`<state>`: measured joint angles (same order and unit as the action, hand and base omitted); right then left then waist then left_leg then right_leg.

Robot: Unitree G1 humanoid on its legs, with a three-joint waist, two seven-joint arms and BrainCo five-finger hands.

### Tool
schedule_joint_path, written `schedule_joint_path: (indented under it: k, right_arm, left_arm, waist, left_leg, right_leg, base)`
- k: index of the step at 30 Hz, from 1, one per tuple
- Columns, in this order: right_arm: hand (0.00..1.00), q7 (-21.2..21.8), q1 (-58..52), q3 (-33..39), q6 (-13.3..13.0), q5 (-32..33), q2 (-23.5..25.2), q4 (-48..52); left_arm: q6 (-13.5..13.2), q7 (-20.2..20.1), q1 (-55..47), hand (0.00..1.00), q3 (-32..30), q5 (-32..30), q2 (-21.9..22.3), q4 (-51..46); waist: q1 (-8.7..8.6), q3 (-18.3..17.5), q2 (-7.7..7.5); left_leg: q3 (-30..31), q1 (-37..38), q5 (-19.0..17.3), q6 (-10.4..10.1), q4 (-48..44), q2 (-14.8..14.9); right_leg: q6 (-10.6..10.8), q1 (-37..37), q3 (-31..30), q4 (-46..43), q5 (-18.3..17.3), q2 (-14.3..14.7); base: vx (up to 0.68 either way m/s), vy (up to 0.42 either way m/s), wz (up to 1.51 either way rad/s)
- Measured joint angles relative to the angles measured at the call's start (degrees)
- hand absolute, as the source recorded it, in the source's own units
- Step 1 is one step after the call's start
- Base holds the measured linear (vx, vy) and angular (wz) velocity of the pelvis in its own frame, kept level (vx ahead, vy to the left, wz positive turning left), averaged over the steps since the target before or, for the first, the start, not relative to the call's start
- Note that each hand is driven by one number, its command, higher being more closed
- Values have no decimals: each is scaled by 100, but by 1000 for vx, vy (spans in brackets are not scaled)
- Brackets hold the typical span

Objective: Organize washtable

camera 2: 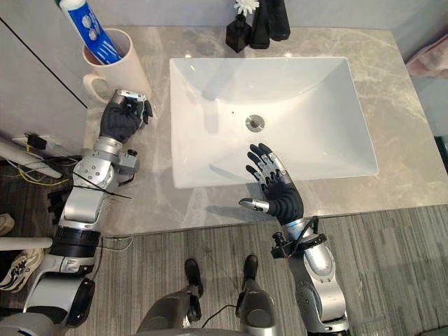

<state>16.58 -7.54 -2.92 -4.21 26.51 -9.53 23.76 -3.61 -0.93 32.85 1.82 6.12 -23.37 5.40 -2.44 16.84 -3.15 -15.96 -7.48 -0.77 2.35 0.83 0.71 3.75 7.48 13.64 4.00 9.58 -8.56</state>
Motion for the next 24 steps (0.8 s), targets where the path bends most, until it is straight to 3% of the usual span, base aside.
schedule_joint_path:
  k: [14, 24]
  right_arm:
    - [0, 7, -196, 5, -159, 3, -11, -5]
    - [0, 113, -367, -21, -233, 109, -30, -14]
  left_arm:
    - [6, 213, 508, 100, -24, 215, -476, 472]
    - [69, 209, 1280, 100, 18, 222, -944, 1333]
  waist:
    - [-3, 45, 1]
    - [-26, 44, 0]
  left_leg:
    - [-69, -66, -4, -8, -91, 17]
    - [-32, -69, 8, -13, -92, 10]
  right_leg:
    - [-1, 46, -2, 28, -1, 15]
    - [-1, 35, 15, 27, -1, 16]
  base:
    - [6, -9, -3]
    - [27, -1, 2]
